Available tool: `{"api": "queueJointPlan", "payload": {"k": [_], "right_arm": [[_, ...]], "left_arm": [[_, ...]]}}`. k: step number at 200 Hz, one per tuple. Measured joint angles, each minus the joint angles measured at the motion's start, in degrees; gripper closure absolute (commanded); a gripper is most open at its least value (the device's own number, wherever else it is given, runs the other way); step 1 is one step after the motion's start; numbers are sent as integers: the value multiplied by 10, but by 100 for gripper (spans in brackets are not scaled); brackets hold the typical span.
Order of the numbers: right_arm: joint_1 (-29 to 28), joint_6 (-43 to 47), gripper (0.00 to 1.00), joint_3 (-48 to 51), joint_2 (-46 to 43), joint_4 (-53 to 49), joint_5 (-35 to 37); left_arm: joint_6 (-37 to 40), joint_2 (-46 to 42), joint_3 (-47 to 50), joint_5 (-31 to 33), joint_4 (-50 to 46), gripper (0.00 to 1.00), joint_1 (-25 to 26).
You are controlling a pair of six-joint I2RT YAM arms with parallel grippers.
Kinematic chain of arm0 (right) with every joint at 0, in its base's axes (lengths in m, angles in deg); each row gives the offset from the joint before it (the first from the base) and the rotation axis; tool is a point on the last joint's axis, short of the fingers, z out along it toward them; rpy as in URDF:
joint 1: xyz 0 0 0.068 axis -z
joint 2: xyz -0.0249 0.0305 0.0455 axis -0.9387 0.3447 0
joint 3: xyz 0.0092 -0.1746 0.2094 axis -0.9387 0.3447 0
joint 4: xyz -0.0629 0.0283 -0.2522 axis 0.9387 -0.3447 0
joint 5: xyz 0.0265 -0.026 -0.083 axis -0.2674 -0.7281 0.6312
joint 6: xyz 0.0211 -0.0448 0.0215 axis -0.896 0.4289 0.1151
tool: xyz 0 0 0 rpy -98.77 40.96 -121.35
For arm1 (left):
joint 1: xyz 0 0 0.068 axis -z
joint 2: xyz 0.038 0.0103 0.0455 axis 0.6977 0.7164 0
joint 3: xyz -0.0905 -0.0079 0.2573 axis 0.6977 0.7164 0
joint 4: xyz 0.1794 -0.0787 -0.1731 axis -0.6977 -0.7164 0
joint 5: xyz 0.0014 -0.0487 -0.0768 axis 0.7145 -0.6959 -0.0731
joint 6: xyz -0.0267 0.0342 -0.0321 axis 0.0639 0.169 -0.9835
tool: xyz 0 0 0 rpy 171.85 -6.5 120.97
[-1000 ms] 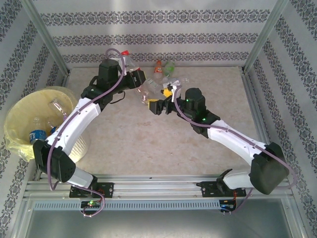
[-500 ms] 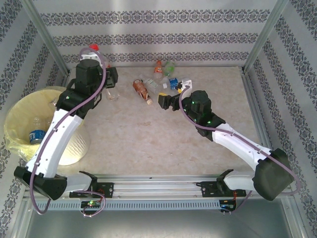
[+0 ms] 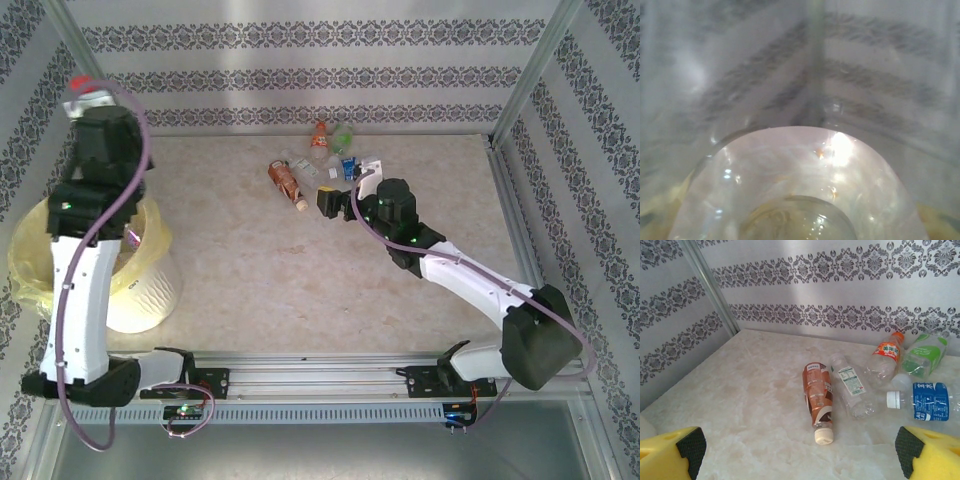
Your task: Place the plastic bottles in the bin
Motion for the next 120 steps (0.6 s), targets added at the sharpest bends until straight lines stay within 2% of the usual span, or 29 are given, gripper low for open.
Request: {"api": "queueJointPlan", "payload": {"k": [28,67,86,105,112,120], "right_arm": [[6,-1,2,-20,17,-7,-2],[11,-1,2,-50,40,-33,-21],[11,-1,2,-60,43,-44,-31],[11,-4,2,-66,44,-50,-35],[11,-7,2,-67,44,-51,-37],[11,-11,2,-67,44,-52,-37]], "left_arm": [[-28,1,-4,-43,-69,43,-125],[-53,18,19,-149,-130,39,-276],[-63,35,41,-186,-143,23,-315],[-71,57,60,-212,-158,5,-324],[-74,66,63,-219,-162,0,-324],[-80,76,65,-223,-166,0,-324]]}}
